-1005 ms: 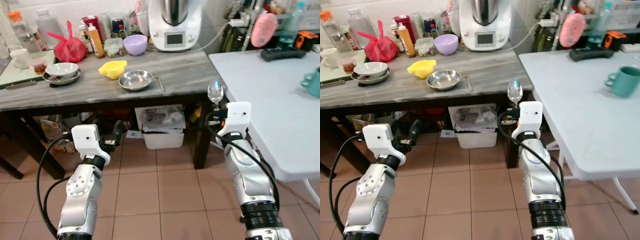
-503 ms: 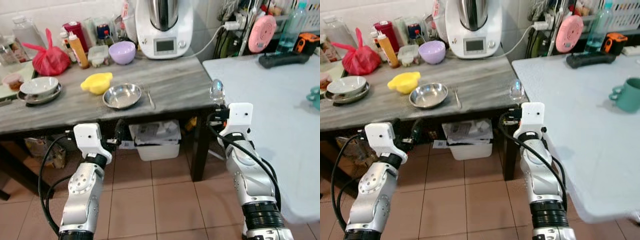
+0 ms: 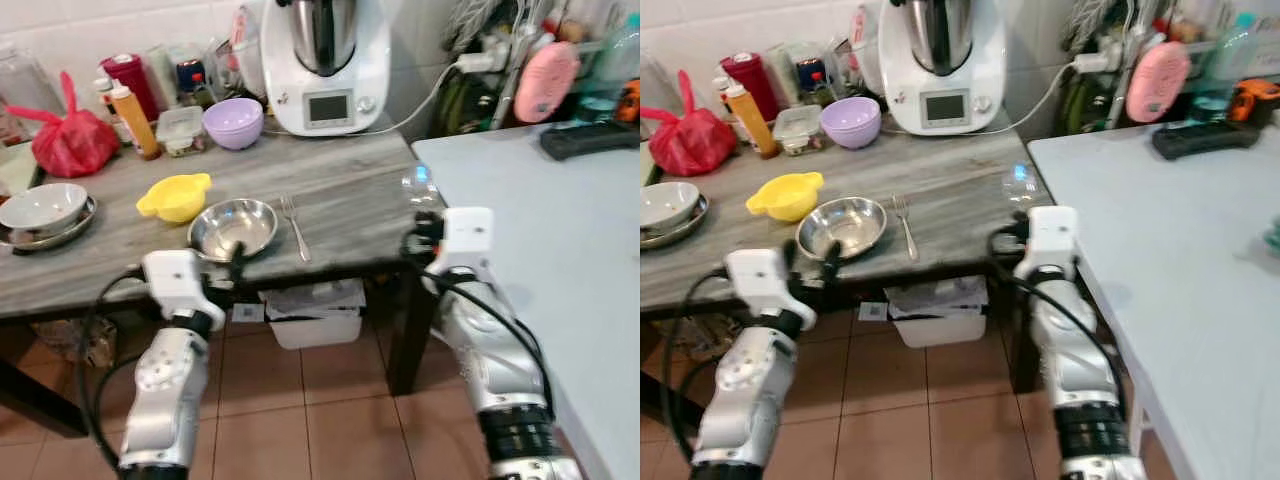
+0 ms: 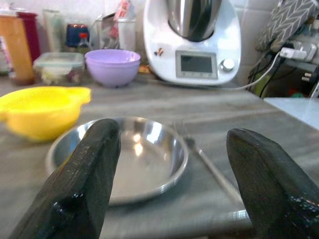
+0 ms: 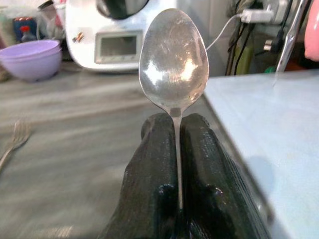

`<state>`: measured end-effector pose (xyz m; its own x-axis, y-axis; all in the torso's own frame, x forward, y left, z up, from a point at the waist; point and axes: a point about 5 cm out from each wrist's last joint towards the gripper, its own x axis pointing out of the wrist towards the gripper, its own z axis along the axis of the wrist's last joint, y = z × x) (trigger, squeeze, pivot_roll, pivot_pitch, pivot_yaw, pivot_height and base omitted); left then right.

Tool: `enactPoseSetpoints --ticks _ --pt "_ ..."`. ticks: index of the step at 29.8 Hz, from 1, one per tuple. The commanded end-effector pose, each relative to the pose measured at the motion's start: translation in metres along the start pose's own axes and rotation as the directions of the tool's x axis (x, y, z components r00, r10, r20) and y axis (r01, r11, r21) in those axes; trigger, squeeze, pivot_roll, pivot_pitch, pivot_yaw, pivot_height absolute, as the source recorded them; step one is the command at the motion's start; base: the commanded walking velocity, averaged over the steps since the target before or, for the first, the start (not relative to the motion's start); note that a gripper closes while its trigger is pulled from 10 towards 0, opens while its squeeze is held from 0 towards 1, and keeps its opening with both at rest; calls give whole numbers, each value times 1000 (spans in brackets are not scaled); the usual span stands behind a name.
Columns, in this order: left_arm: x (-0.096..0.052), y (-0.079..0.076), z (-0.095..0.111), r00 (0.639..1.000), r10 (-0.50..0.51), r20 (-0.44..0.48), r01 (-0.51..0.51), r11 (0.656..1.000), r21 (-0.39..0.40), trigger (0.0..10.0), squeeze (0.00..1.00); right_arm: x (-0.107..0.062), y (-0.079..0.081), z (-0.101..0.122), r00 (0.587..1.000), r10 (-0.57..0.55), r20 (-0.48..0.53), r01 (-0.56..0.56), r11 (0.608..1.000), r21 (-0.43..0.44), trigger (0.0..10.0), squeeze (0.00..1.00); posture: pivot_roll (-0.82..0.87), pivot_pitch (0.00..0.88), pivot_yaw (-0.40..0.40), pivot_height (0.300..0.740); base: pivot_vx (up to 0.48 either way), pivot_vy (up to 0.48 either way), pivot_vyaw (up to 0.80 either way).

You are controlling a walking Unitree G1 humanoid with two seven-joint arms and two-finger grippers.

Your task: Setting the table

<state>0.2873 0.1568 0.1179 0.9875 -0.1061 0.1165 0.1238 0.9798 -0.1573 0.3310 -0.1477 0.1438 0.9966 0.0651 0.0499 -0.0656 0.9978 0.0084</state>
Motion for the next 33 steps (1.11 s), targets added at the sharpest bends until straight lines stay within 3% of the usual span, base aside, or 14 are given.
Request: enactPoseSetpoints --ticks 1,12,19,25,33 --pt "-1 9 4 1000 23 7 -23 1000 22 10000 0 2 11 5 999 31 15 -31 999 17 10000 0 -126 32 71 740 480 0 0" --pt "-7 12 8 999 36 15 -36 999 32 10000 0 0 14 1 999 47 -5 -47 998 31 10000 0 -118 42 75 740 268 0 0" --pt "-33 14 3 998 -42 -48 47 992 113 10000 0 -5 28 -8 992 115 -48 -112 991 66 10000 0 -103 57 69 740 0 0 0" --pt "-51 17 -4 991 -66 -119 79 991 109 10000 0 -11 38 -20 982 156 -106 -145 983 110 10000 0 -90 74 72 740 0 0 0" --pt "-63 10 -7 979 -124 -161 141 986 95 10000 0 -16 43 -34 973 156 -168 -129 978 163 10000 0 -76 79 83 740 0 0 0"
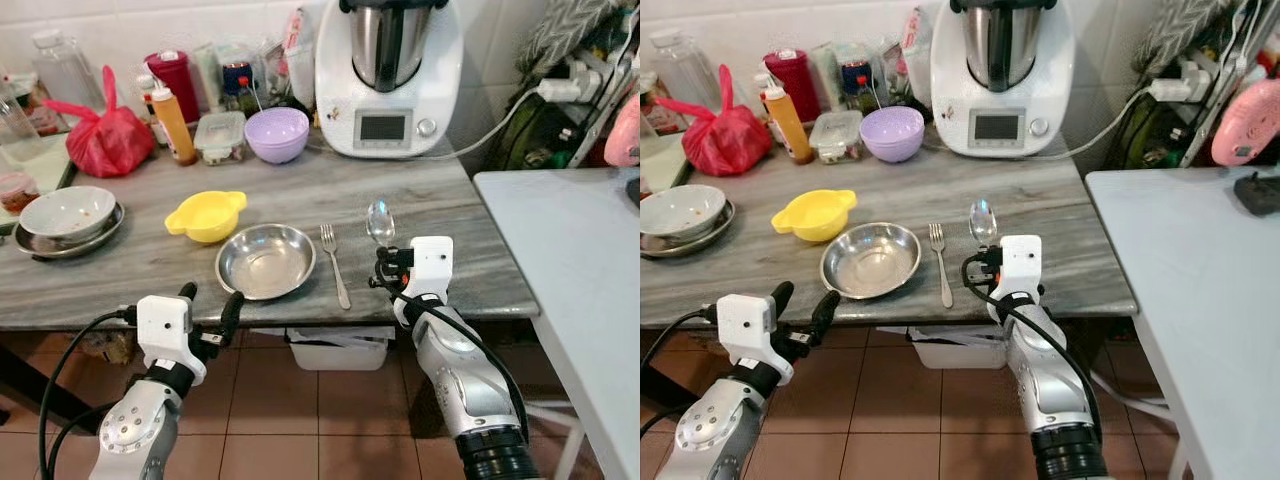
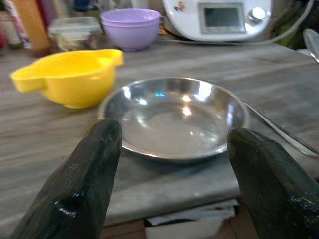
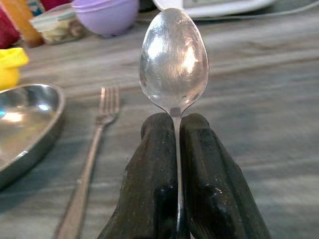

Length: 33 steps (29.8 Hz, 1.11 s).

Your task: Setting the table

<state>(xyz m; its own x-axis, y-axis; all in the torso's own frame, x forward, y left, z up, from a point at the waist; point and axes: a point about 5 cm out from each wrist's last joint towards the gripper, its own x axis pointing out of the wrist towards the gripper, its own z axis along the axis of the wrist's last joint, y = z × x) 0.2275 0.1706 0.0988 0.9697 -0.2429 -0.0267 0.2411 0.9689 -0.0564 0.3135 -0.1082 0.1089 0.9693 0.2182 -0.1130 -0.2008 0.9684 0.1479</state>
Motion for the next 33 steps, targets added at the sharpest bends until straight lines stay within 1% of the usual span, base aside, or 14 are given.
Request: enactPoseSetpoints --ticks 1,8,13,16,25,33 --pt "-3 0 3 1000 -29 -7 29 1000 12 10000 0 2 4 -1 1000 2 -8 -2 1000 20 10000 0 -75 80 83 740 0 0 0" --pt "-4 -4 3 997 -68 -22 68 998 4 10000 0 7 4 -5 999 -11 -44 14 999 51 10000 0 -75 79 90 740 0 0 0" --pt "-3 -9 3 995 -93 -26 93 996 1 10000 0 12 10 -11 998 6 -70 -1 997 77 10000 0 -77 82 92 740 0 0 0" --pt "-2 -12 3 994 -108 -30 107 994 -4 10000 0 15 15 -13 996 19 -84 -13 997 76 10000 0 -75 83 93 740 0 0 0" --pt "-2 -14 1 992 -119 -38 119 993 -9 10000 0 21 20 -17 993 12 -122 -3 997 79 10000 0 -72 86 91 740 0 0 0" --pt "0 -16 0 989 -138 -43 138 990 -11 10000 0 23 14 -18 991 -30 -134 38 997 62 10000 0 -80 81 94 740 0 0 0"
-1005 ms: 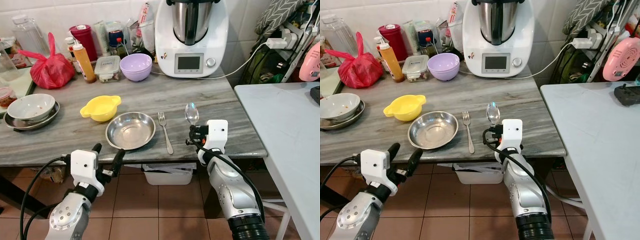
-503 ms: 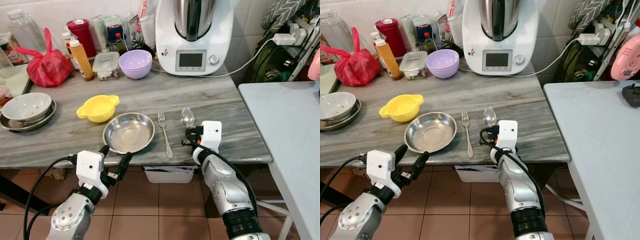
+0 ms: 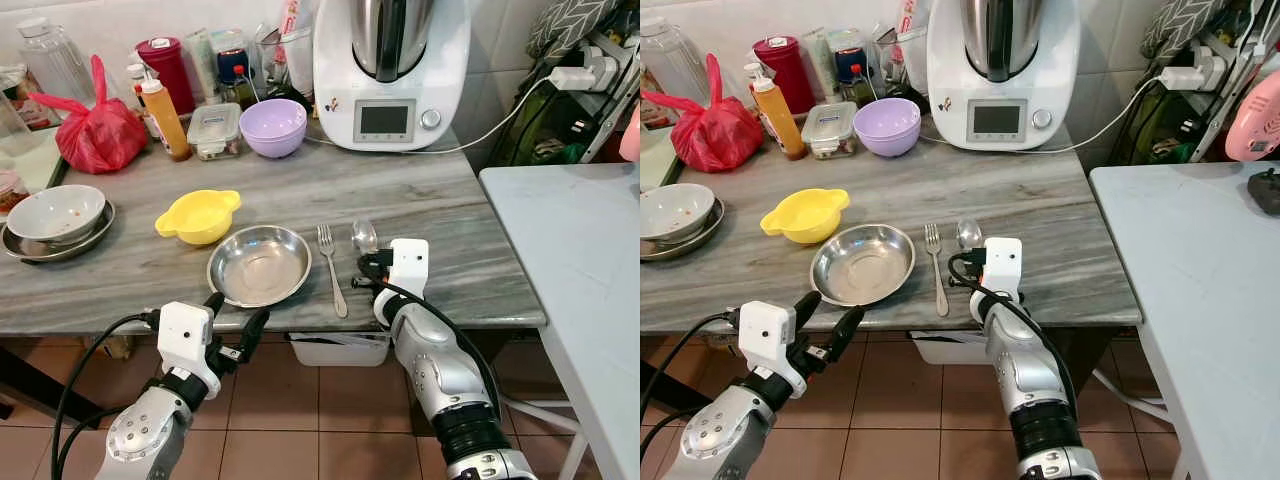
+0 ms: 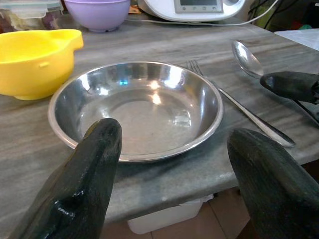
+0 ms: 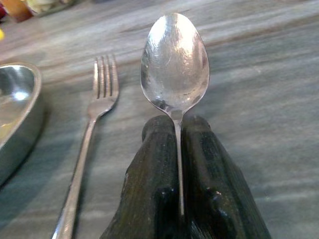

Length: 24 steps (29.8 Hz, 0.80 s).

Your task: Setting the table

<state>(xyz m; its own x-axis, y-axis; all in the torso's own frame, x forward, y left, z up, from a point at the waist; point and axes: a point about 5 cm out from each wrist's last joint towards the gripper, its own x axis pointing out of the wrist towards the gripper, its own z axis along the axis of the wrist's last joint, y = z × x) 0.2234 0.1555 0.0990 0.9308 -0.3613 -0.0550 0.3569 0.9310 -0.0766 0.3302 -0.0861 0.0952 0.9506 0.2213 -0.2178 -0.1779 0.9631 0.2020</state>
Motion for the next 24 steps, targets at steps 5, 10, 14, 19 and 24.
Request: enactPoseSetpoints --ticks 5,10,14,19,24 --pt "2 -3 0 1000 -28 -11 28 1000 7 10000 0 3 -4 -5 999 -33 -35 33 999 0 10000 0 -81 81 95 740 0 0 0" --pt "2 -4 -1 999 -34 -15 34 999 8 10000 0 7 -7 -3 998 -48 -46 48 999 -9 10000 0 -78 83 94 740 0 0 0" --pt "1 -4 -3 999 -37 -21 37 999 9 10000 0 8 -6 -5 997 -38 -64 39 999 1 10000 1000 -77 83 94 740 0 0 0" --pt "1 -4 -4 999 -40 -27 40 999 10 10000 0 8 -5 -7 997 -41 -68 41 999 -6 10000 1000 -78 82 96 740 0 0 0" --pt "1 -4 -4 999 -43 -30 43 999 12 10000 0 8 -5 -8 997 -40 -72 40 999 -7 10000 1000 -80 82 94 740 0 0 0"
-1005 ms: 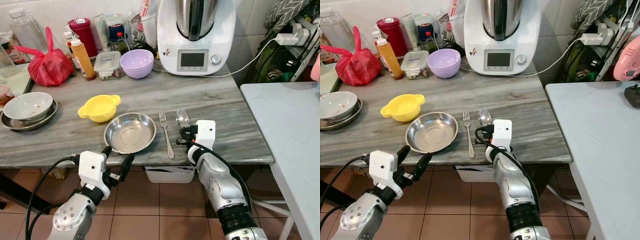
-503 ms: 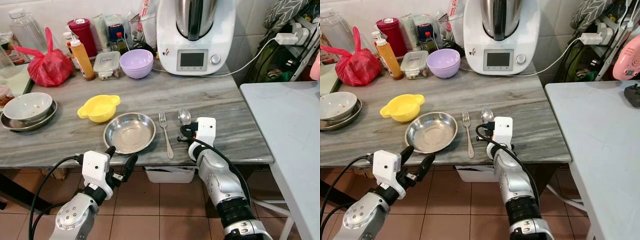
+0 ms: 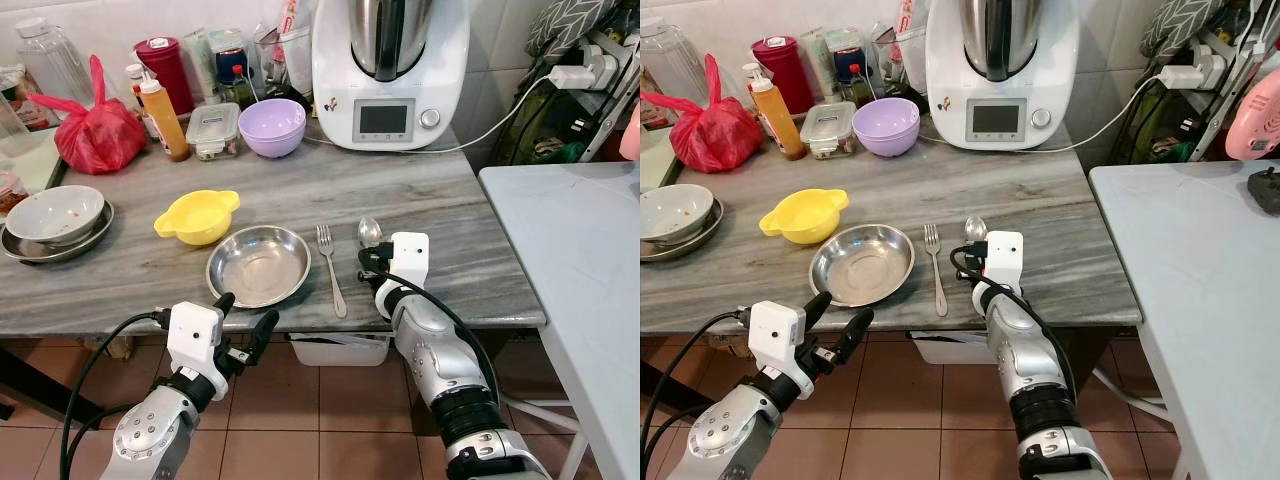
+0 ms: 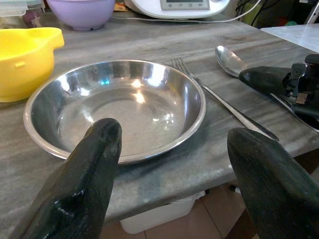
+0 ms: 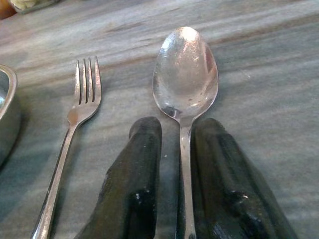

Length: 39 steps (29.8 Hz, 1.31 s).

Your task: Setting the table

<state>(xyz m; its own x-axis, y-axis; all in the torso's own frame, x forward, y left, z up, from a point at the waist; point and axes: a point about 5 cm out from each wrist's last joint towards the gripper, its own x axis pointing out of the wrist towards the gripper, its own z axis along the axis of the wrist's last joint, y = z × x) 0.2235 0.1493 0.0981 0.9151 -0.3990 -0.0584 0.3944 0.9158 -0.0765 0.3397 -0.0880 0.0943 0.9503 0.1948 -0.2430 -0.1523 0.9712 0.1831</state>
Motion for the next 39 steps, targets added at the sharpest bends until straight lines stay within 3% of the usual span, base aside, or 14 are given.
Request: enactPoseSetpoints --ticks 1,5,8,16,29,39 --pt "-1 2 -3 1000 -3 -23 4 1000 11 10000 0 0 -1 -10 999 -7 -46 7 1000 -1 10000 1000 -81 81 93 740 0 0 0" --pt "0 2 -3 1000 -3 -22 4 1000 12 10000 0 0 -2 -4 1000 2 -12 -2 1000 -19 10000 1000 -80 80 92 740 0 0 0" --pt "1 3 -2 1000 1 -16 -1 1000 13 10000 0 0 3 12 997 36 68 -34 999 -38 10000 1000 -79 77 90 740 0 0 0" --pt "1 3 -1 1000 5 -7 -5 1000 15 10000 0 -5 15 33 978 115 174 -91 986 -140 10000 1000 -78 71 86 740 0 0 0" --pt "2 4 0 1000 8 -4 -8 1000 17 10000 0 -22 13 28 979 138 151 -85 945 -316 10000 1000 -83 70 86 740 0 0 0" --pt "2 5 0 1000 5 -5 -5 1000 17 10000 0 -38 2 29 979 131 157 -74 942 -327 10000 1000 -92 72 90 740 0 0 0"
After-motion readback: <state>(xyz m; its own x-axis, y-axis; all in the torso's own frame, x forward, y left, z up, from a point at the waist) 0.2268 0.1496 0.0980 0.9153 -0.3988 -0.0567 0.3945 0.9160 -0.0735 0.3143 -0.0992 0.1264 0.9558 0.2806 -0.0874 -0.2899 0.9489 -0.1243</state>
